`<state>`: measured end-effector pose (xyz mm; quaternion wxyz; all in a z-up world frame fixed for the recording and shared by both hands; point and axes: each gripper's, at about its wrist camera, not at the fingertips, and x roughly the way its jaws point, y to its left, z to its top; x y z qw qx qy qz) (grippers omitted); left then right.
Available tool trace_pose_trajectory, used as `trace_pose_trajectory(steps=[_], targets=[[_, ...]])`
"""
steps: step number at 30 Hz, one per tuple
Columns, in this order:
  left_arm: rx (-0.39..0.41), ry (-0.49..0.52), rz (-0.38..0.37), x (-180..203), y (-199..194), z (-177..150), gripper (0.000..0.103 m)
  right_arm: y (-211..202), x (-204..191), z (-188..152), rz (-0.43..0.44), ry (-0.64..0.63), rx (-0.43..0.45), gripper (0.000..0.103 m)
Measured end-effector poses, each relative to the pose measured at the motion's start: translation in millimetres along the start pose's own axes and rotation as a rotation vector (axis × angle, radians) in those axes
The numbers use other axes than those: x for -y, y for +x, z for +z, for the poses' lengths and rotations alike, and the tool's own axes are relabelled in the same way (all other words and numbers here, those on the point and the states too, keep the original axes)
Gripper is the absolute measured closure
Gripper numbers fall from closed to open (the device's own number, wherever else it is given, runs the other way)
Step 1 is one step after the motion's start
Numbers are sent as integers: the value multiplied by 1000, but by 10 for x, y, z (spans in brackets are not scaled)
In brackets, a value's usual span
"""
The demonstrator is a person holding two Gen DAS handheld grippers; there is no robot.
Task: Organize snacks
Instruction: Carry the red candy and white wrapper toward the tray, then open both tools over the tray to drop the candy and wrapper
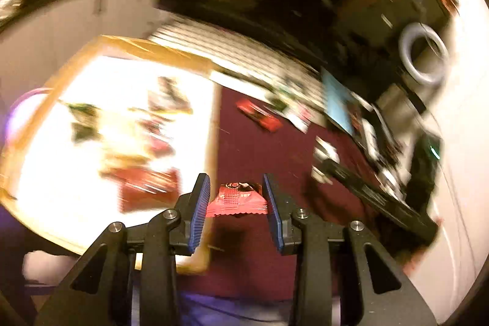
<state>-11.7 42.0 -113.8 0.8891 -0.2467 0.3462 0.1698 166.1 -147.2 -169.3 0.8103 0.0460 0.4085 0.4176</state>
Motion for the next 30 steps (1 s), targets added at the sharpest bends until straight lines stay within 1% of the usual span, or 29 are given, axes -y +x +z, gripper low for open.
trace_pose_trajectory(steps=[2, 6, 8, 10, 12, 14, 16, 17, 19, 21, 22, 24, 26, 28, 30], targets=[[28, -43, 53, -284, -53, 90, 70, 17, -163, 5, 35, -26, -9, 85], [24, -111, 78, -626, -5, 179, 70, 119, -621, 65, 129, -91, -37, 85], [38, -128, 92, -750, 19, 282, 70, 206, -843, 96, 126, -118, -53, 85], [49, -141, 91, -861, 53, 400, 70, 314, -1063, 123, 140, -151, -77, 85], [59, -156, 106, -946, 120, 562, 70, 464, -1354, 166, 146, -214, -99, 85], [57, -126, 141, -1021, 260, 732, 70, 632, -1580, 211, 133, -267, -105, 85], [17, -137, 187, -1116, 458, 854, 70, 838, -1695, 271, 118, -267, -133, 85], [-10, -157, 189, -1206, 588, 919, 70, 910, -1705, 302, 113, -255, -144, 85], [-39, -189, 176, -1296, 732, 987, 70, 1101, -1730, 349, 93, -235, -161, 85], [-57, -192, 181, -1337, 853, 1050, 70, 1266, -1737, 363, 52, -237, -175, 85], [-73, -184, 199, -1333, 916, 1066, 70, 1323, -1737, 357, 34, -236, -188, 85], [-133, -182, 228, -1350, 1107, 1079, 70, 1399, -1732, 326, 30, -243, -213, 85], [-170, -179, 231, -1352, 1241, 1076, 70, 1441, -1777, 285, 5, -271, -207, 85], [-182, -158, 235, -1327, 1269, 1058, 70, 1473, -1800, 263, -9, -280, -209, 85], [-191, -156, 214, -1297, 1271, 1022, 69, 1479, -1801, 246, -12, -292, -207, 81]])
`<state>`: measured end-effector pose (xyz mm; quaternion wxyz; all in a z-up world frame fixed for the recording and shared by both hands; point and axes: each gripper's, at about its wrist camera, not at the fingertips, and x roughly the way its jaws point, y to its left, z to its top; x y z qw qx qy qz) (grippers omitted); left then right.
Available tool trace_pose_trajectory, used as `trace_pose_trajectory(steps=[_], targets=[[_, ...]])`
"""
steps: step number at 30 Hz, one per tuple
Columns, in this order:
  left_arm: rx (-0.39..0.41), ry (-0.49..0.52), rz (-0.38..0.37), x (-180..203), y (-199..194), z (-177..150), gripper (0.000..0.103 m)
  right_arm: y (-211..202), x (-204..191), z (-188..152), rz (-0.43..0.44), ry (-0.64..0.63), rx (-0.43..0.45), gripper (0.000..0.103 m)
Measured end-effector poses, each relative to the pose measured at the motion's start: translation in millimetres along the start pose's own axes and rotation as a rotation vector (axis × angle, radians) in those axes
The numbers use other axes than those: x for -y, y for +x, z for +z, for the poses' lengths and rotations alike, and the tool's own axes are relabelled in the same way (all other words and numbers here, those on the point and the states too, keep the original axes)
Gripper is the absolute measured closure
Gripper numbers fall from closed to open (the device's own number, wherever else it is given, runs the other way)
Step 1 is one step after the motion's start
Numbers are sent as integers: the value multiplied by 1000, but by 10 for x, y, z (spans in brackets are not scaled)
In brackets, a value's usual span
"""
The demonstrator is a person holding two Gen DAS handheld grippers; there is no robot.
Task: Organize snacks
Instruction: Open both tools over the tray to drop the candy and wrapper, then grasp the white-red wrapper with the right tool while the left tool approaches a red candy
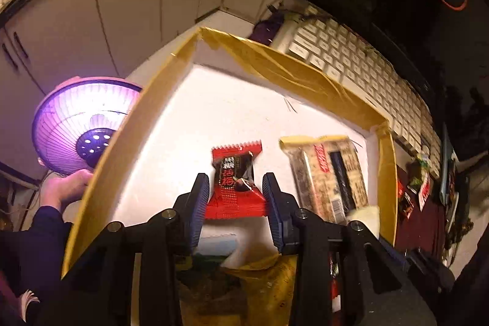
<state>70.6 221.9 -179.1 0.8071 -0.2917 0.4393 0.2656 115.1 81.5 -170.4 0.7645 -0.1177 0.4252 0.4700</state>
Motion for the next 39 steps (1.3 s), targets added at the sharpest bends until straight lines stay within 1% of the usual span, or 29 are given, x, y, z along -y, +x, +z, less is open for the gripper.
trace_pose_trajectory(steps=[1, 2, 3, 5, 7, 9, 10, 11, 12, 13, 14, 16, 17, 19, 20, 21, 22, 23, 24, 26, 27, 29, 31, 33, 34, 35, 36, 38, 39], targets=[[1, -8, -17, 0, -18, -26, 68, -9, 6, -3, -7, -1, 5, 81], [5, -11, -26, 6, -42, -48, 61, -25, 15, -9, -7, 3, 14, 80], [15, -10, -38, 23, -90, -85, 51, -37, 32, -8, 3, 12, 18, 78], [43, -2, -58, 45, -206, -144, 42, -96, 73, -19, 35, 42, 27, 62], [84, -14, -51, 73, -351, -232, 38, -227, 88, -39, 55, 55, 55, 57], [130, -7, -7, 120, -546, -405, 37, -364, 84, -56, 58, 45, 79, 55], [154, 17, 4, 164, -635, -498, 35, -492, 106, -91, 65, 44, 99, 49], [170, 39, 0, 193, -685, -568, 26, -565, 127, -107, 67, 48, 110, 43], [187, 65, -17, 240, -725, -631, 20, -702, 193, -144, 77, 62, 132, 41], [189, 79, -28, 275, -709, -637, 19, -773, 235, -157, 83, 70, 141, 38], [159, 81, -41, 293, -649, -622, 20, -859, 320, -168, 90, 82, 145, 35], [119, 40, -30, 288, -628, -624, 21, -937, 482, -170, 94, 106, 133, 36], [148, 40, -41, 316, -702, -671, 21, -969, 554, -184, 92, 122, 134, 36], [210, 93, -60, 477, -839, -805, 20, -1116, 810, -273, 64, 155, 158, 36], [191, 118, -71, 587, -833, -835, 20, -1152, 903, -294, 31, 157, 160, 36], [151, 103, -97, 659, -809, -843, 20, -1179, 1045, -299, -24, 166, 160, 36], [129, 71, -149, 711, -812, -866, 20, -1207, 1239, -295, -80, 210, 150, 35], [128, 47, -241, 787, -842, -911, 20, -1238, 1422, -304, -100, 270, 140, 34], [131, 72, -267, 887, -850, -935, 20, -1267, 1602, -321, -98, 333, 136, 34], [100, 178, -205, 1111, -779, -958, 20, -1220, 1842, -331, -83, 383, 114, 35], [79, 196, -194, 1161, -754, -956, 20, -1154, 1938, -318, -114, 395, 78, 35], [89, 173, -235, 1211, -781, -913, 20, -1112, 2019, -268, -156, 392, 65, 36], [119, 156, -233, 1261, -791, -864, 20, -1044, 2088, -173, -163, 381, 57, 36], [79, 148, -194, 1323, -728, -823, 20, -912, 2182, -121, -185, 416, 32, 36], [69, 148, -216, 1341, -716, -831, 20, -823, 2220, -74, -195, 423, 15, 36], [65, 158, -227, 1359, -715, -846, 20, -750, 2237, -55, -205, 414, 2, 40], [73, 176, -200, 1389, -712, -876, 20, -674, 2238, -14, -223, 406, -15, 42], [88, 189, -161, 1422, -675, -895, 20, -493, 2268, 27, -269, 410, -56, 57], [71, 178, -153, 1421, -639, -878, 20, -426, 2293, 26, -293, 420, -69, 59]])
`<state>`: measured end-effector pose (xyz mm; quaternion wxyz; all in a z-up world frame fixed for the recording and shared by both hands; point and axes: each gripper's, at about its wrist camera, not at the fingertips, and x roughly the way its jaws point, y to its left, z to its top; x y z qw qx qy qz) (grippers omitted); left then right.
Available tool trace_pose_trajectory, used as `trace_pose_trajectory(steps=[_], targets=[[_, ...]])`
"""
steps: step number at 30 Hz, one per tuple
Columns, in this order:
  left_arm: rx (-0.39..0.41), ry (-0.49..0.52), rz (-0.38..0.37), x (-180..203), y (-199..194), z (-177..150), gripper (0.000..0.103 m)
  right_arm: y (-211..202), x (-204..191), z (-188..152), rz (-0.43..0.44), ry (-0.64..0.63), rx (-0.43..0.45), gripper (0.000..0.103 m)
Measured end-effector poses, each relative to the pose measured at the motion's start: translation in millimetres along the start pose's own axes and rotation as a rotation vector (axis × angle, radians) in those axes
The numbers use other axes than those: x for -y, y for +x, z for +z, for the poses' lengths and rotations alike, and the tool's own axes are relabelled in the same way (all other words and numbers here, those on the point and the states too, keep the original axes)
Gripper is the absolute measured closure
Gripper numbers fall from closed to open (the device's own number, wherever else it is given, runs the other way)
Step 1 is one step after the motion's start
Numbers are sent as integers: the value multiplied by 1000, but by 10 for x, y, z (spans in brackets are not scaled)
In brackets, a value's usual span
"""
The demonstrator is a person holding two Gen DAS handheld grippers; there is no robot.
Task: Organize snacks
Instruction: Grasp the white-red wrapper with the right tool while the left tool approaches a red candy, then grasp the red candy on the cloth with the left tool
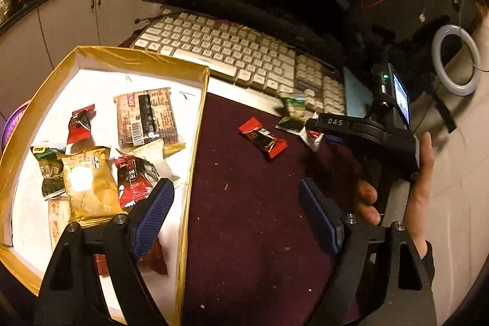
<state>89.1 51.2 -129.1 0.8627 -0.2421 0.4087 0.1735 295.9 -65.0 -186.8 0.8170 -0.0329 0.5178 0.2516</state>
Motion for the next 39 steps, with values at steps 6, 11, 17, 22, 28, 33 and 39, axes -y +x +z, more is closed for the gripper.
trace_pose_trajectory(steps=[6, 11, 17, 22, 28, 33, 39], targets=[[69, -68, 17, 35, -93, 85, 20, 30, -20, -80, -40, -48, 29, 86], [-9, -38, 19, 296, 313, 197, 20, -279, 137, -408, 9, -69, 49, 96], [-90, 48, 182, 649, 970, 290, 20, -542, 311, -951, 123, -54, 127, 96], [-126, 67, 276, 681, 1292, 250, 34, -498, 364, -1042, 152, -62, 143, 96], [-63, 119, 280, 699, 1261, 153, 81, -429, 348, -954, 173, -49, 155, 95], [-31, 179, 269, 638, 1138, 21, 103, -418, 371, -951, 181, -39, 157, 95], [-45, 124, 136, 438, 901, -117, 103, -408, 389, -944, 224, -26, 144, 95]])
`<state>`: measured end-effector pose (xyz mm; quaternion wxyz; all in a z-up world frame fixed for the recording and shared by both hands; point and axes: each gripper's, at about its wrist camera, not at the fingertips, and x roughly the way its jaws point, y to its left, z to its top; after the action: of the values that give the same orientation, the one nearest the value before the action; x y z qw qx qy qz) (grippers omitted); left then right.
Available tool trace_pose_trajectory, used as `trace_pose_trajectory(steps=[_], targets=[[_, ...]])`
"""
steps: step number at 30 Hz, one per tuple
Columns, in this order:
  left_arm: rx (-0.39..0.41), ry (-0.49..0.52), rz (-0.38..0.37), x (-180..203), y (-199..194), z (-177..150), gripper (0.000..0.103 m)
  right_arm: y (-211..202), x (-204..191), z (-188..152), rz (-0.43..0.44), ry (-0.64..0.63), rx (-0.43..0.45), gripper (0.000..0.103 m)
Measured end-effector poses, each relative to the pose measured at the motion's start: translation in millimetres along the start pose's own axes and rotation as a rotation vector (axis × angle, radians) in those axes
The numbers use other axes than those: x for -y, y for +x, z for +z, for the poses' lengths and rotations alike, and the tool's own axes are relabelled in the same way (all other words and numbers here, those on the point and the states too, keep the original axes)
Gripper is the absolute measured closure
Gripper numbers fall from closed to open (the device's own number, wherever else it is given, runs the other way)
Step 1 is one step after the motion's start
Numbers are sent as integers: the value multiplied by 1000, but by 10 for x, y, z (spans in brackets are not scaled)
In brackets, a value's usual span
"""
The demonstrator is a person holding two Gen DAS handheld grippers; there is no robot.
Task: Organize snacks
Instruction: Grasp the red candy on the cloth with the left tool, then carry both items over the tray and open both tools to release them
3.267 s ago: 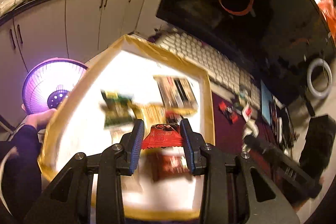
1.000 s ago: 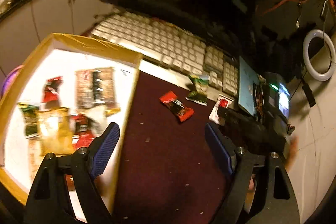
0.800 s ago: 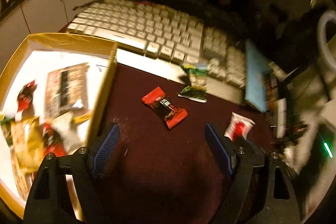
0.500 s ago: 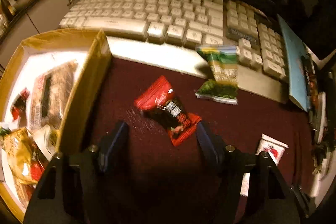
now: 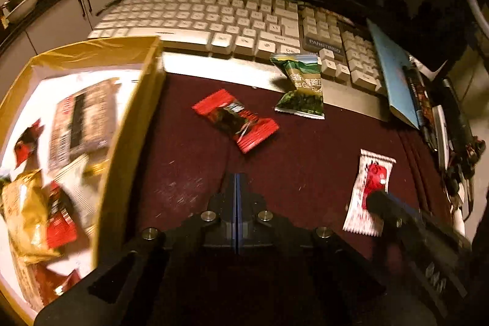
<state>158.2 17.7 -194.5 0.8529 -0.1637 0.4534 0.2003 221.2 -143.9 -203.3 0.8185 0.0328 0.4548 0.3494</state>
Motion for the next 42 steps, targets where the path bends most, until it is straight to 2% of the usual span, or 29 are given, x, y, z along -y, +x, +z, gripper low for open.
trace_pose_trajectory(steps=[3, 6, 9, 10, 11, 13, 14, 15, 18, 22, 24, 25, 27, 29, 32, 40, 42], targets=[[13, -36, -117, -108, -186, -104, 103, -13, -15, -12, -2, -10, 3, 96], [67, -29, -128, -188, -385, -182, 103, -38, -42, -9, 18, -23, 15, 96], [54, -78, -165, -300, -392, -124, 103, -27, -81, -10, 21, -39, 14, 96], [35, -92, -148, -301, -341, -52, 101, -15, -97, -13, 26, -43, 9, 96], [9, -118, -129, -324, -291, 32, 94, -9, -109, -15, 25, -46, 7, 96], [5, -143, -136, -313, -207, 167, 76, 13, -130, -20, 9, -57, 0, 96], [-3, -140, -127, -258, -146, 267, 59, 16, -132, -22, 6, -58, -1, 96], [-20, -127, -100, -199, -83, 348, 51, 14, -133, -27, 12, -59, -3, 96], [-5, -59, -3, 7, 35, 546, 51, 9, -137, -35, -1, -67, 2, 96], [-75, -44, 101, 82, 378, 700, 52, 15, -151, -33, -12, -77, 3, 95], [-91, -60, 109, 58, 464, 683, 66, 13, -160, -39, -15, -81, 3, 95], [-67, -44, 126, 67, 449, 665, 74, 14, -166, -40, -19, -85, 4, 95], [-51, -31, 135, 83, 420, 611, 80, 11, -175, -45, -24, -89, 4, 95], [-32, 19, 140, 143, 353, 502, 81, 3, -184, -51, -24, -92, 4, 95], [-32, 29, 80, 114, 217, 342, 81, 4, -184, -49, -25, -94, 5, 95], [55, -79, -189, -292, -607, -146, 81, -69, -240, -64, 10, -119, 42, 96], [89, -109, -207, -474, -821, -198, 81, -89, -256, -64, 24, -124, 50, 96]])
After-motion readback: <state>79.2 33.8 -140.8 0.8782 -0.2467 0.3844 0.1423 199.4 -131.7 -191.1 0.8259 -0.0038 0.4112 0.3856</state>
